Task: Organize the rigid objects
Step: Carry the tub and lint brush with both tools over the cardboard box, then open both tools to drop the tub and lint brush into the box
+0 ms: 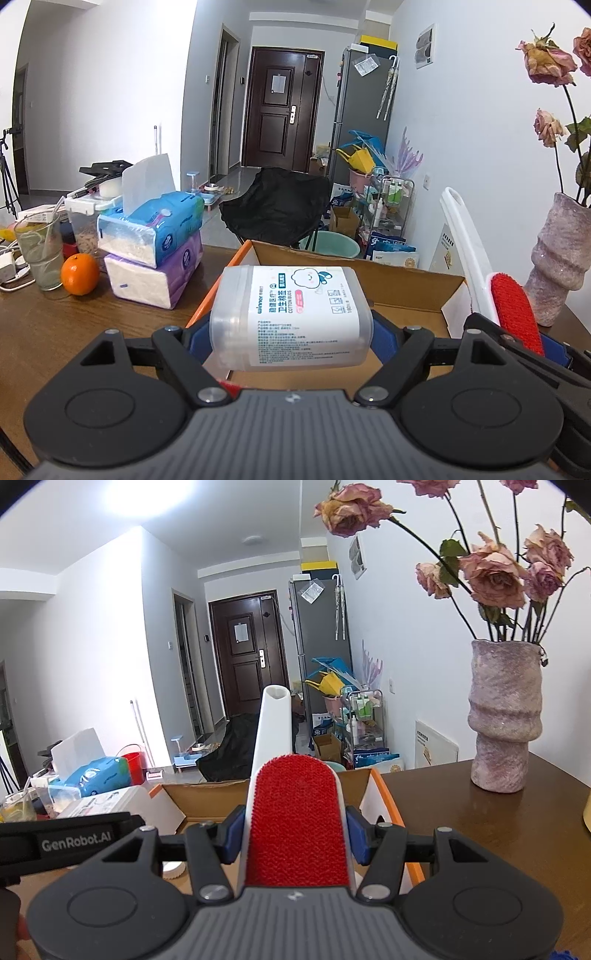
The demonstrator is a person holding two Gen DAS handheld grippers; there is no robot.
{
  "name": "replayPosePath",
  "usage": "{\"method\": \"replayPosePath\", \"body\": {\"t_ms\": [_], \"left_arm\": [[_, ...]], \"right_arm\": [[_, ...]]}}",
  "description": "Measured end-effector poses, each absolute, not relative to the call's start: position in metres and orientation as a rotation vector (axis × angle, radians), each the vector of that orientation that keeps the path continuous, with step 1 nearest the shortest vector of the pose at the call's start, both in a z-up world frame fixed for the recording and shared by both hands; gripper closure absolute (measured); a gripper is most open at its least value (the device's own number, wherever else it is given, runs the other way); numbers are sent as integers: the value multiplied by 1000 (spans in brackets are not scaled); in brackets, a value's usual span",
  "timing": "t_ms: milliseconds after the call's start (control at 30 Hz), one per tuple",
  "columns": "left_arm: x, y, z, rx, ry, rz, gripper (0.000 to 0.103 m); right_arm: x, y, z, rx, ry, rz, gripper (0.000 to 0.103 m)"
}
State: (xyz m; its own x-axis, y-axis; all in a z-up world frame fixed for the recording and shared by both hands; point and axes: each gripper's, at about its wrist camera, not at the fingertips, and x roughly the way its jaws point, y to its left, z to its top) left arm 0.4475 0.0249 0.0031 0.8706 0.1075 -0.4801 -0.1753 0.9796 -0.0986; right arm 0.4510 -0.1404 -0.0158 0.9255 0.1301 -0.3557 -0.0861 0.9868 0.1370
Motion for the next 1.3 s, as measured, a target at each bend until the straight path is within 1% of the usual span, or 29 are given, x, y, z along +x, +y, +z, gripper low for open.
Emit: {"method": "replayPosePath", "body": {"t_ms": [533,1100,1167,1200,1233,1267,1300], "left_arm": [[494,42,-4,-131,502,191,20],[526,53,-20,-98,549,183,20],[528,53,-20,-89,560,166,19],[529,54,-20,-87,562,166,17],[529,55,-20,-90,561,171,13],[529,56,-20,-95,561,177,5],[528,58,-20,-98,555,186,0]], "right_arm": [[507,-124,-23,49,367,162,48],[531,-124,-33,-7,396,161,48],[531,-123,-34,-18,406,158,48],[532,-123,-35,-20,416,157,48],[534,-124,-36,-23,438,158,47],[535,-124,-37,-23,452,156,43],[535,-124,-37,-23,456,149,27]]}}
